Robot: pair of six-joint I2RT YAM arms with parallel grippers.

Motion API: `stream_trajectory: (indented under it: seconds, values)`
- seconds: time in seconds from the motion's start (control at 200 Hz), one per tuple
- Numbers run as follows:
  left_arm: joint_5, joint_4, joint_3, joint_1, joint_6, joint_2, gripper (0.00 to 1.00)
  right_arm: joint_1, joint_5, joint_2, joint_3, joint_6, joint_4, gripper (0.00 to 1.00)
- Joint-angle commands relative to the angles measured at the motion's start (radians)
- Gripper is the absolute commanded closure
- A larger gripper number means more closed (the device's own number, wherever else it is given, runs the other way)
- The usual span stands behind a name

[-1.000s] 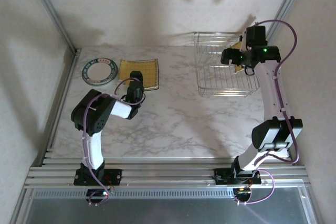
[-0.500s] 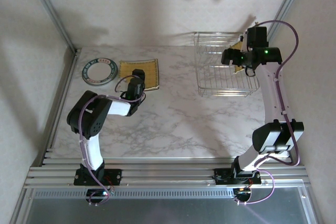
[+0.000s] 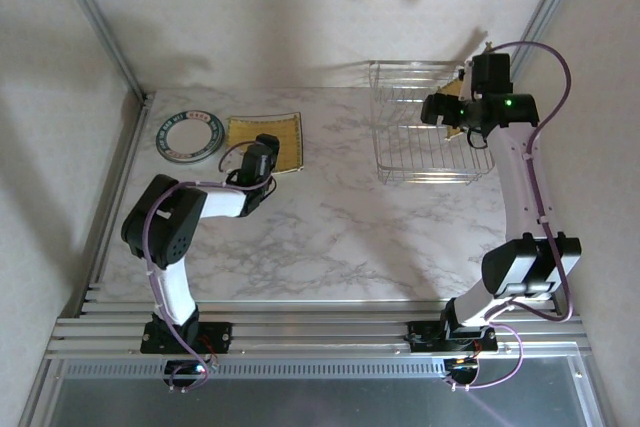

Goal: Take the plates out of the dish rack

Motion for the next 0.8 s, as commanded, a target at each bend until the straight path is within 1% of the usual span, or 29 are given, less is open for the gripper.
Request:
stream_trajectory:
  seconds: [0.0, 0.185, 0.33, 0.41, 0.435, 0.561, 0.796]
  values:
    - [0.057, -0.059, 0.008, 0.024, 0.055, -0.031, 0.00, -0.003, -0.008, -0.032, -0.015, 0.016, 0.021, 0.01]
    - [0.177, -0.099, 0.035, 0.056, 0.128, -0.021, 0.00, -0.002, -0.019, -0.026, -0.011, 0.020, 0.027, 0.01]
    - [0.230, -0.172, 0.078, 0.059, 0.182, -0.011, 0.00, -0.002, -0.023, -0.022, -0.006, 0.024, 0.029, 0.01]
    - [0.251, -0.186, 0.087, 0.059, 0.186, -0.014, 0.00, -0.002, -0.027, -0.020, -0.006, 0.028, 0.032, 0.01]
    - [0.255, -0.221, 0.092, 0.059, 0.184, -0.014, 0.00, -0.002, -0.029, -0.020, -0.006, 0.029, 0.034, 0.01]
    - [0.282, -0.267, 0.095, 0.063, 0.172, -0.020, 0.00, -0.002, -0.033, -0.020, -0.007, 0.034, 0.040, 0.01]
    - [0.351, -0.292, 0.098, 0.076, 0.147, 0.001, 0.00, -0.002, -0.048, -0.017, -0.010, 0.036, 0.050, 0.01]
